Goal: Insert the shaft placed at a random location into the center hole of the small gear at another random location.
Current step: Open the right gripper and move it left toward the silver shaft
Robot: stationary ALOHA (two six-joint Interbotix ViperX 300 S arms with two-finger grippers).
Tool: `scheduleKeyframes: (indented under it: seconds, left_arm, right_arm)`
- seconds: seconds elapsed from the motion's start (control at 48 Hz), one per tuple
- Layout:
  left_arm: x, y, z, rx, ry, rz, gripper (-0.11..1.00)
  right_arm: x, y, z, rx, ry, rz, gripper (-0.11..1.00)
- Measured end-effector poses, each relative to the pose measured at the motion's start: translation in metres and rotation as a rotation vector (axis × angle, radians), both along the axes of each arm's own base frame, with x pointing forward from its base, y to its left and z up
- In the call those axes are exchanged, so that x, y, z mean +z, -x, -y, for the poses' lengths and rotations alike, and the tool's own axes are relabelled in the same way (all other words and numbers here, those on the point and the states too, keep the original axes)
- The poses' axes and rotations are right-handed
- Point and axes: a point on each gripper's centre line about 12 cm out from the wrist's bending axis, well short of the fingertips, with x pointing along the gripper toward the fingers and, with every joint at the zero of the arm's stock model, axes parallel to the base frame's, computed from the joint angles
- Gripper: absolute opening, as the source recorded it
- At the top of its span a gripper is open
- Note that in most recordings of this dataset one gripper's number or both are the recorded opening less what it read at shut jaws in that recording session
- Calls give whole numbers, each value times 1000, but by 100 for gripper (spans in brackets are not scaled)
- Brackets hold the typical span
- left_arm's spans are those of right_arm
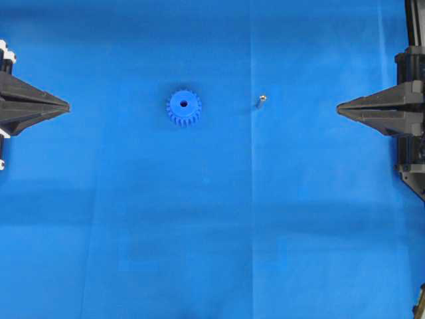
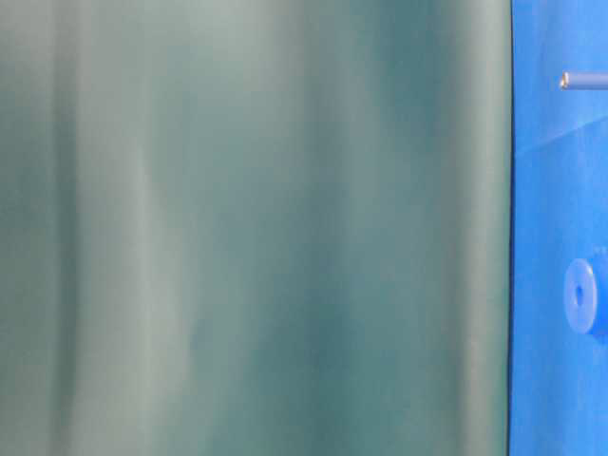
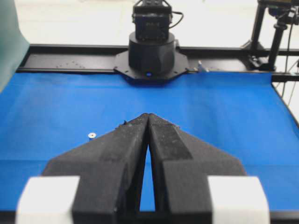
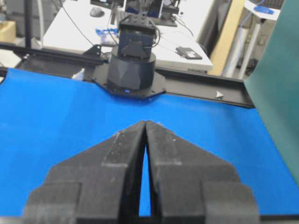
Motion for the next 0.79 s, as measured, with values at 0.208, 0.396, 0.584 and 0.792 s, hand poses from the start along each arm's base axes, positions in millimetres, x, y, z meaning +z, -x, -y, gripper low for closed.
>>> scheduleKeyframes:
  seconds: [0.208, 0.396, 0.584, 0.792]
  left_arm:
    - [1, 0, 2, -10, 9, 5, 0]
    - [1, 0, 2, -10, 12, 5, 0]
    - [0, 0, 2, -12, 11, 3, 0]
    - [1, 1, 2, -10, 11, 5, 0]
  right_arm:
    - [-3, -1, 0, -1, -2, -18, -6]
    - [-9, -6, 9, -46, -12, -53, -6]
    - [-23, -16, 22, -104, -29, -101, -3]
    - [-51, -34, 38, -172, -88, -187, 36]
